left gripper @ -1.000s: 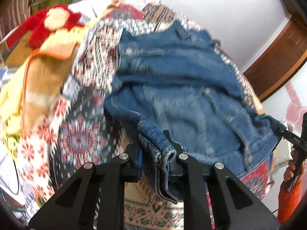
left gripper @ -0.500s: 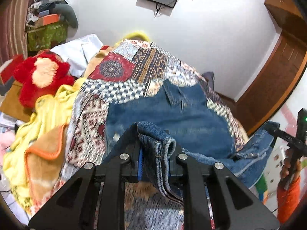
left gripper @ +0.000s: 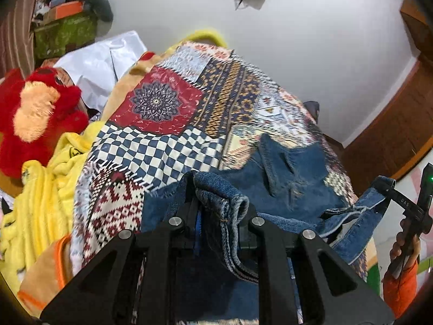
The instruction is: Fold large clothes
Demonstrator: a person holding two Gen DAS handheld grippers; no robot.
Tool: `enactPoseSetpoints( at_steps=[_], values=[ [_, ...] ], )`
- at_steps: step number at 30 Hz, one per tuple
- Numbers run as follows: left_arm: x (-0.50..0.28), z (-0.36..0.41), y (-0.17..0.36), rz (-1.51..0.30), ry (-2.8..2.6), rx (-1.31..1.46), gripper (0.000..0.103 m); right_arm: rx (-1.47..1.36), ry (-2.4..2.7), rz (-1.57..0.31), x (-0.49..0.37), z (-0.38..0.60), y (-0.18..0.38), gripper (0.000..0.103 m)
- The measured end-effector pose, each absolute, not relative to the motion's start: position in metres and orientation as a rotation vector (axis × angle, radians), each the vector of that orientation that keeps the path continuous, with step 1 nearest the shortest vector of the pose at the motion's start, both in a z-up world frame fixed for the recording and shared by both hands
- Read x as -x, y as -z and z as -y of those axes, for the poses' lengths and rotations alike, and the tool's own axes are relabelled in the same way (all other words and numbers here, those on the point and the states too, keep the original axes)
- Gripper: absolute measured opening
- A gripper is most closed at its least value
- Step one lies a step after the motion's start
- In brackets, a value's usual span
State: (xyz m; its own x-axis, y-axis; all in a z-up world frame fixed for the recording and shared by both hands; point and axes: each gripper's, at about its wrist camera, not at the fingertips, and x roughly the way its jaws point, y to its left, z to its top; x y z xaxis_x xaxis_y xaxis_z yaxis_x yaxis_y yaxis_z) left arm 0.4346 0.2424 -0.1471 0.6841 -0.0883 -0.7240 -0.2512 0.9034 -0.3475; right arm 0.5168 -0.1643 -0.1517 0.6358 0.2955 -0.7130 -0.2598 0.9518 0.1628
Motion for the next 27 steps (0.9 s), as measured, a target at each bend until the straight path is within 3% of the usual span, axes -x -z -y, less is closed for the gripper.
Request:
enactPoseSetpoints(
  at_steps=[12, 24, 27],
  values=[
    [-0.488, -0.255, 0.261, -1.015, -0.150, 0.450, 0.023, -0.051, -0.294, -1.031, -0.580, 0.165, 0.257, 0.014],
    [-0.493, -0.249, 0.261, -1.068, -0.177, 0.411, 0.024, -0.180, -0.354, -0.984, -0.562, 0.199, 0.207, 0.015],
    [-0.498, -0.247, 0.263, -1.089, -0.190, 0.379, 0.024, -0.101, -0.206, -0.917, -0.553, 0.212, 0.188, 0.014]
  ],
)
